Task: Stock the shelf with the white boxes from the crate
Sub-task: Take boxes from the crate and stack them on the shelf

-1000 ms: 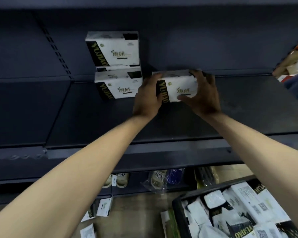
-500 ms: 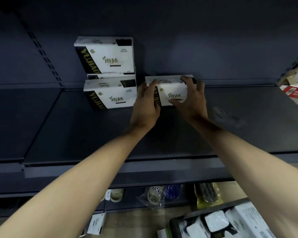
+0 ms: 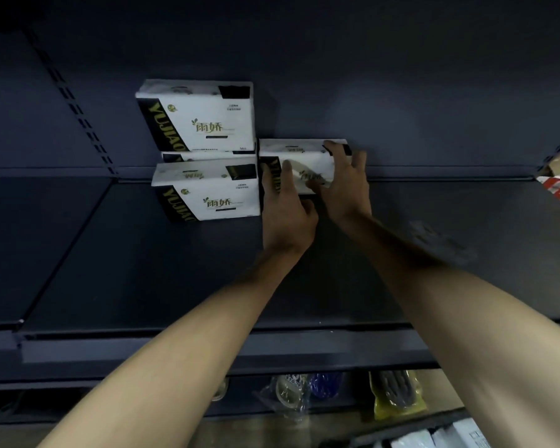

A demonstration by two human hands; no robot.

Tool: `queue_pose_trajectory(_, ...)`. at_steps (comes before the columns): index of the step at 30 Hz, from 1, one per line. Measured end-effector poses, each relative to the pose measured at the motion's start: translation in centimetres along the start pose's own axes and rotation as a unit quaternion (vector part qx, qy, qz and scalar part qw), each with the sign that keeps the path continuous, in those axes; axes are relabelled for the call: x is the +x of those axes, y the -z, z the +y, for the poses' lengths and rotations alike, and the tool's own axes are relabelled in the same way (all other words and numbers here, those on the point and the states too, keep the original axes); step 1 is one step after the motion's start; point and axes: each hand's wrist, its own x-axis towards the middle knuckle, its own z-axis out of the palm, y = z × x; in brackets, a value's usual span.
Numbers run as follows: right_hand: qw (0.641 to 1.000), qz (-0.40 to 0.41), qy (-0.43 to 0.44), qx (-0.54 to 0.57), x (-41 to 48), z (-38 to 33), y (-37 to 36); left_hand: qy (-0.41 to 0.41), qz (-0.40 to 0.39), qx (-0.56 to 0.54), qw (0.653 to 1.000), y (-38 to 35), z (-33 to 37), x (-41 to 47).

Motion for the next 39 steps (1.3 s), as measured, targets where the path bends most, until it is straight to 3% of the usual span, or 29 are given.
queue_pose_trajectory(20,0.999,-0.014,-0.025,-0.041,-1.4,-1.5,1.1,-0.012,-0.039,0.025,0.999,2.6,-0.1,-1.0)
queue_pose_trajectory(25,0.993,-0.005,-0.025,-0.112,-3.3,-3.6,2.1,-0.022,-0.062,0.051,0.997,6.2,-1.0,-2.4)
queue_pose_trajectory(39,0.994,-0.071,-0.026,-0.074,-16.4,-16.7,-1.5,0.002,-0.099,0.131,0.986,23.7,-8.2,-10.6)
